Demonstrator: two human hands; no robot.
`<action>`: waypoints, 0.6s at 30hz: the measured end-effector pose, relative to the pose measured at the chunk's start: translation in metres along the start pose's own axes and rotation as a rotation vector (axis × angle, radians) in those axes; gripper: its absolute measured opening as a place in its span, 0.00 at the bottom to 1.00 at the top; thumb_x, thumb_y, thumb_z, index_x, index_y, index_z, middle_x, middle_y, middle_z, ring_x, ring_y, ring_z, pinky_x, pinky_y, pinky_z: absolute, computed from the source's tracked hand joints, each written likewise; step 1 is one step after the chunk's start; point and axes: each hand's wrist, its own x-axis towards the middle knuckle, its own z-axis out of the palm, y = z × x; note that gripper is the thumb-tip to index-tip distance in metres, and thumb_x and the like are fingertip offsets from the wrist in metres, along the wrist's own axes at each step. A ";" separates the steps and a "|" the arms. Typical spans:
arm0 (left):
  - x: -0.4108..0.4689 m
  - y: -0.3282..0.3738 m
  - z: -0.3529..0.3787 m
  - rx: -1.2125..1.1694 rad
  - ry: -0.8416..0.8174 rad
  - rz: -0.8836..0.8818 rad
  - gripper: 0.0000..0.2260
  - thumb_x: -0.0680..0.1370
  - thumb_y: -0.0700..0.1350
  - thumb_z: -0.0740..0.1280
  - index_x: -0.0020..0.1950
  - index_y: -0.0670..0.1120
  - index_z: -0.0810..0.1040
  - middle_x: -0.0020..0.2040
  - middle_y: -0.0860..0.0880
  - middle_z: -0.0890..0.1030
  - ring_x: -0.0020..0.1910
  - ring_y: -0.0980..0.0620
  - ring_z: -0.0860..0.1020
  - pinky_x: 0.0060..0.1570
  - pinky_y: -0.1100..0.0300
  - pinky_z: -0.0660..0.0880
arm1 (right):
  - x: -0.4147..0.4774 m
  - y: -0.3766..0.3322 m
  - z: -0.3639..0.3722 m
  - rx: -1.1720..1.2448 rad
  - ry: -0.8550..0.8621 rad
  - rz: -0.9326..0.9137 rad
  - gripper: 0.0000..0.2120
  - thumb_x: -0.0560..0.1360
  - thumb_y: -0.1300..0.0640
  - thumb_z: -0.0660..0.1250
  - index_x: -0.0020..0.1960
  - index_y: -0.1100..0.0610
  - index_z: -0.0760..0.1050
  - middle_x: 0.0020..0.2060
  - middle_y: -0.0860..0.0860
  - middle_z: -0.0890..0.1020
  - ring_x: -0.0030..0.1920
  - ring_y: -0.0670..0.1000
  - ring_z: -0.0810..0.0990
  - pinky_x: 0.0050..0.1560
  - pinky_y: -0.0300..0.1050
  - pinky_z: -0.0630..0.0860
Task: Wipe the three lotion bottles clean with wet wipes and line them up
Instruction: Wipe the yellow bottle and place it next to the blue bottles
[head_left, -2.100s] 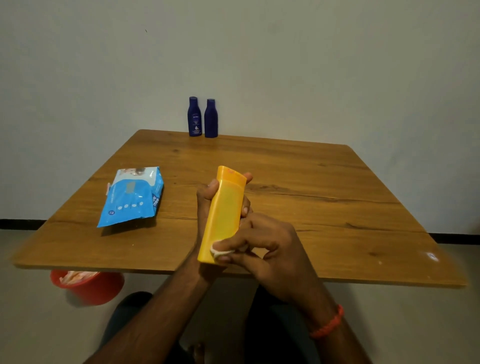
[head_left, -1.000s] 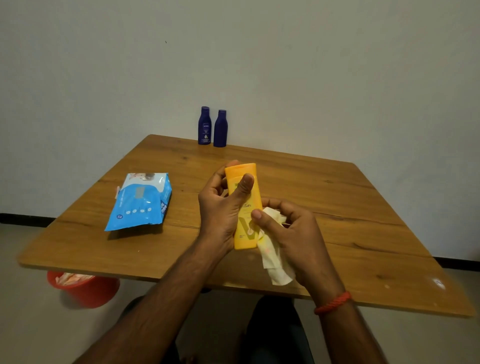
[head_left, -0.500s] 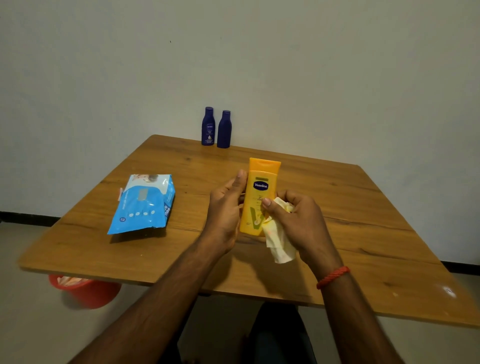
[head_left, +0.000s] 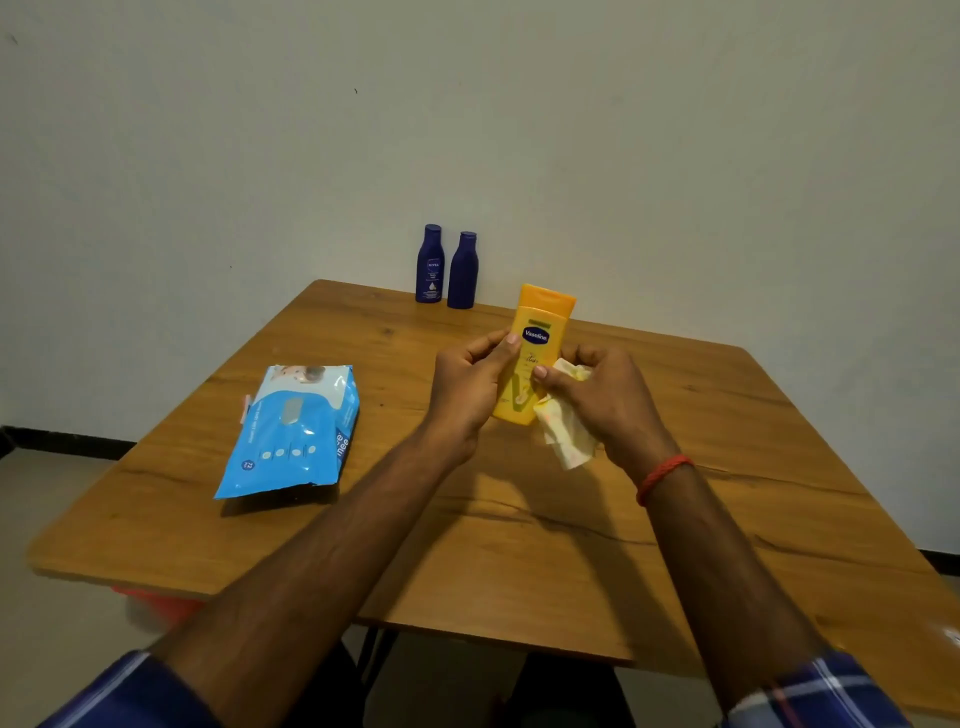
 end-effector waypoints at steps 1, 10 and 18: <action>0.009 -0.001 0.000 0.018 -0.002 -0.010 0.13 0.79 0.47 0.67 0.63 0.47 0.80 0.53 0.51 0.85 0.49 0.54 0.85 0.48 0.53 0.83 | 0.008 0.000 0.001 -0.003 -0.003 0.007 0.12 0.74 0.52 0.73 0.56 0.54 0.81 0.48 0.51 0.86 0.45 0.49 0.85 0.48 0.51 0.83; 0.083 -0.008 -0.001 0.305 0.032 0.111 0.14 0.80 0.50 0.66 0.63 0.47 0.80 0.55 0.51 0.84 0.47 0.58 0.82 0.39 0.64 0.79 | 0.082 0.006 0.008 -0.101 -0.020 -0.013 0.17 0.73 0.50 0.74 0.59 0.57 0.81 0.52 0.53 0.85 0.49 0.53 0.84 0.51 0.53 0.82; 0.147 -0.021 -0.015 0.455 -0.002 0.106 0.13 0.79 0.48 0.68 0.62 0.46 0.80 0.56 0.48 0.83 0.50 0.54 0.82 0.45 0.63 0.80 | 0.153 0.019 0.028 -0.086 0.042 -0.023 0.19 0.72 0.51 0.74 0.60 0.59 0.81 0.56 0.55 0.84 0.52 0.55 0.83 0.54 0.56 0.81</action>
